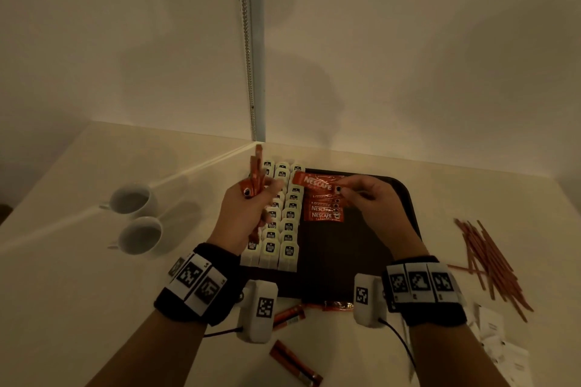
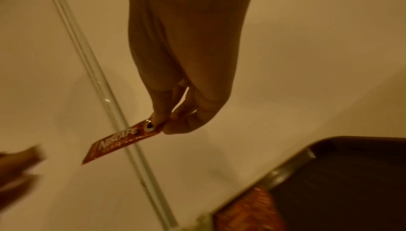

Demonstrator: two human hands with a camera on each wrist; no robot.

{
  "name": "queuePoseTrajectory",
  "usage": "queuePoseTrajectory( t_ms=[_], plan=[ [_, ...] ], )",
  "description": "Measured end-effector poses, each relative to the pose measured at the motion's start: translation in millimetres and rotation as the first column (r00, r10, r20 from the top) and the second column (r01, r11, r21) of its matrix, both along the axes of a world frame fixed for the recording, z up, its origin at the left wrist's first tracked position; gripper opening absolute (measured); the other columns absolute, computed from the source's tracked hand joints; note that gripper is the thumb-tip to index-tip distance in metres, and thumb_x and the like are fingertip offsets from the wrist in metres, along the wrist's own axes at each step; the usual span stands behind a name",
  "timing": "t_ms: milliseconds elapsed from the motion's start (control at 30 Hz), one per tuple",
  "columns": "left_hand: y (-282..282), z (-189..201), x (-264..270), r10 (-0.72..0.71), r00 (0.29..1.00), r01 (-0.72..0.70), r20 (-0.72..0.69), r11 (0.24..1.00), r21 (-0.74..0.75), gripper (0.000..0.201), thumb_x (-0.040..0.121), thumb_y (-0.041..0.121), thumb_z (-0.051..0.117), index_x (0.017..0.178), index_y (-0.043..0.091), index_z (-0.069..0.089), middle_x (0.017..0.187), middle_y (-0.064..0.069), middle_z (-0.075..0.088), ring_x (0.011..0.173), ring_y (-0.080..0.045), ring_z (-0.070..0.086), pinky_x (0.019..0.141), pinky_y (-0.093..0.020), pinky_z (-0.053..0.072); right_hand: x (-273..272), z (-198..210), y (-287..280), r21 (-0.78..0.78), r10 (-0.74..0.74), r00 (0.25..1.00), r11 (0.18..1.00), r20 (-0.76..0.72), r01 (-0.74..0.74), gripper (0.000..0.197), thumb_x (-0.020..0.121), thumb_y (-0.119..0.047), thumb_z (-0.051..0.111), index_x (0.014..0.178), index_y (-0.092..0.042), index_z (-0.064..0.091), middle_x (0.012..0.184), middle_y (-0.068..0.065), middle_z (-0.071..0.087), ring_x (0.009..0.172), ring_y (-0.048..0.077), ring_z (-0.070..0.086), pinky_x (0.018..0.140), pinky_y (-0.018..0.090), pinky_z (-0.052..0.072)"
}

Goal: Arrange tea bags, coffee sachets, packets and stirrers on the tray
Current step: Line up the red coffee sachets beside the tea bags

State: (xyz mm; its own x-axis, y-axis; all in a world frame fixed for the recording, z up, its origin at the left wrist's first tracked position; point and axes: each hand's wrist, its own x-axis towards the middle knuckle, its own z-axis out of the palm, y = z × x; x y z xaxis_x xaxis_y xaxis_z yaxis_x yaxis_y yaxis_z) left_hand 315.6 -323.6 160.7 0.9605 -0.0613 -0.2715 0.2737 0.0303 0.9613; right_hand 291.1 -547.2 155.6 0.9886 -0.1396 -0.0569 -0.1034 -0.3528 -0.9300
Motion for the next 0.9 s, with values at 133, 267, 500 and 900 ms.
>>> queuePoseTrajectory(
  t_ms=[133,267,500,900],
  plan=[
    [11.7,-11.9,5.7,0.06,0.99,-0.064,-0.125,0.998,-0.024,0.03,0.087,0.027,0.064,0.103,0.001,0.06,0.053,0.002,0.041,0.035,-0.008,0.036,0.036,-0.02,0.032,17.5,-45.9,-26.8,-0.246,-0.037,0.991,0.969,-0.131,0.003,0.014,0.088,-0.008,0.059,0.092,-0.022,0.061,0.095,-0.011,0.059,0.088,0.001,0.054,0.078,0.019,0.042],
    [20.6,-16.7,7.8,0.048,0.987,-0.053,-0.154,0.998,-0.03,0.02,0.089,0.023,0.062,0.1,0.006,0.059,0.053,0.002,0.041,0.036,-0.009,0.036,0.037,-0.019,0.032,23.5,-83.1,-32.5,-0.282,-0.01,0.953,0.956,-0.303,-0.08,0.016,0.085,-0.006,0.062,0.092,-0.02,0.06,0.101,-0.007,0.059,0.092,0.003,0.053,0.088,0.023,0.043],
    [29.5,-19.2,9.2,0.023,0.984,-0.029,-0.175,0.999,-0.031,0.009,0.09,0.019,0.061,0.089,0.01,0.059,0.054,0.002,0.039,0.041,-0.013,0.035,0.039,-0.021,0.031,32.6,-117.2,-25.8,-0.286,-0.112,0.914,0.958,-0.391,-0.005,0.016,0.086,-0.009,0.062,0.096,-0.021,0.062,0.107,-0.006,0.057,0.104,0.009,0.052,0.089,0.023,0.039],
    [32.0,-22.1,7.9,0.011,0.986,-0.011,-0.169,1.0,0.001,0.012,0.089,0.022,0.062,0.087,0.01,0.06,0.055,0.001,0.043,0.042,-0.014,0.038,0.042,-0.023,0.032,31.7,-124.6,-22.2,-0.297,-0.262,0.903,0.941,-0.34,0.162,0.017,0.087,-0.009,0.062,0.102,-0.016,0.064,0.114,0.001,0.061,0.098,0.007,0.051,0.09,0.024,0.04]
  ],
)
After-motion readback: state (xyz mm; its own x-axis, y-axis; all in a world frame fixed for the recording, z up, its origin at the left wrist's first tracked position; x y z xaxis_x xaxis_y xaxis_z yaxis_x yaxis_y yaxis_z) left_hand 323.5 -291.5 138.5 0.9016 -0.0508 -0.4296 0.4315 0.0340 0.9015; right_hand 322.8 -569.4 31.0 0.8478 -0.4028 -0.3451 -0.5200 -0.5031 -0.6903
